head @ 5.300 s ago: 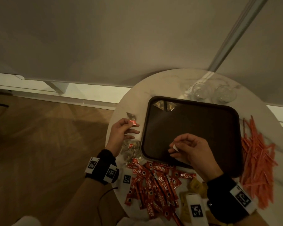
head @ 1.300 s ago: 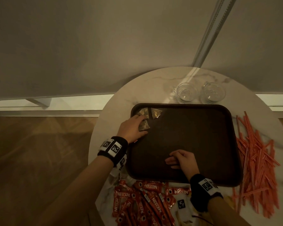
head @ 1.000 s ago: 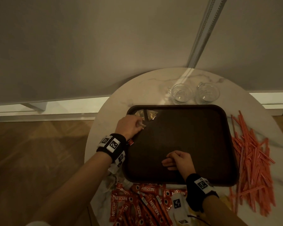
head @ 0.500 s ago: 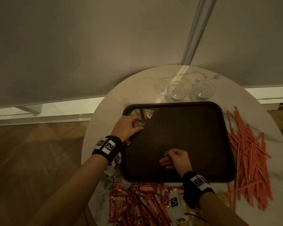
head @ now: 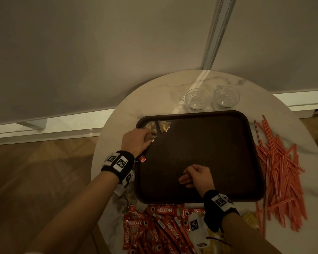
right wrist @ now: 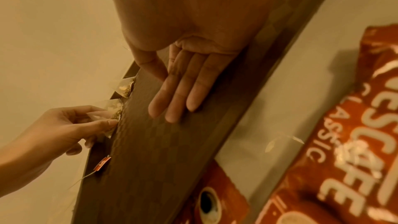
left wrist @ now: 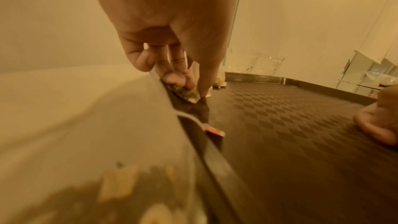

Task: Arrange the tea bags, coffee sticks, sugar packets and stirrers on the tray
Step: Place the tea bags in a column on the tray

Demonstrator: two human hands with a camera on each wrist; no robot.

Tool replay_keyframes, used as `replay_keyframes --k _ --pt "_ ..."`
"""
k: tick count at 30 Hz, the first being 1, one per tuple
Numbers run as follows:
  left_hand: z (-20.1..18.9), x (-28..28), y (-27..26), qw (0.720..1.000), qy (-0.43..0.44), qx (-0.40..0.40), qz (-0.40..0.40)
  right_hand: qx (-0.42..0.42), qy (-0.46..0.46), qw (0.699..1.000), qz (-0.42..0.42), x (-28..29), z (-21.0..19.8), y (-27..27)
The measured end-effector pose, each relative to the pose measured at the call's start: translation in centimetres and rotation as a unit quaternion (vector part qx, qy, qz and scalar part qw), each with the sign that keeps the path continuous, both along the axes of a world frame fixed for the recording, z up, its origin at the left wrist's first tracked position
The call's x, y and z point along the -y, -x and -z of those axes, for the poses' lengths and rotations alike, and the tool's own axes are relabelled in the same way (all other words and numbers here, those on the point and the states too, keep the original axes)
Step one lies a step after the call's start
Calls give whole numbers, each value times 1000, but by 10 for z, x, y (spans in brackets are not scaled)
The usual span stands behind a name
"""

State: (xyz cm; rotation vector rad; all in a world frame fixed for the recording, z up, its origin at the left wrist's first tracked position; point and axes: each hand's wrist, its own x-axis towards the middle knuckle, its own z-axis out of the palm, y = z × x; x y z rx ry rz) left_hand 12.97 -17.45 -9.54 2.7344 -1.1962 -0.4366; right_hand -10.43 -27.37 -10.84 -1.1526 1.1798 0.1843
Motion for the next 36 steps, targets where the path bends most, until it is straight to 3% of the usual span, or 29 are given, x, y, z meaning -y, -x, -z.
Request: replay_keyframes --k 5,10,17,21,23,28,33,36 --pt "-17 -10 3 998 30 -46 -13 -1 6 1000 8 -1 2 1" --pt "-19 -62 1 969 136 -109 -175 -7 9 1000 24 -3 7 -2" --pt "-14 -119 25 946 58 -253 -194 13 13 999 34 -4 6 -2" --pt "-9 -122 47 954 29 -229 -193 0 17 999 49 -5 6 -3" --pt "-9 -124 54 949 62 -204 -232 -11 23 998 53 -7 4 -5" --pt "-37 -132 72 897 238 -213 -304 -34 67 997 8 -12 3 -6" --pt "-69 -136 101 855 321 -305 -271 8 148 979 -138 -36 -30 -5" --pt "-79 -130 129 811 347 -379 -280 118 44 986 -111 -68 -65 6"
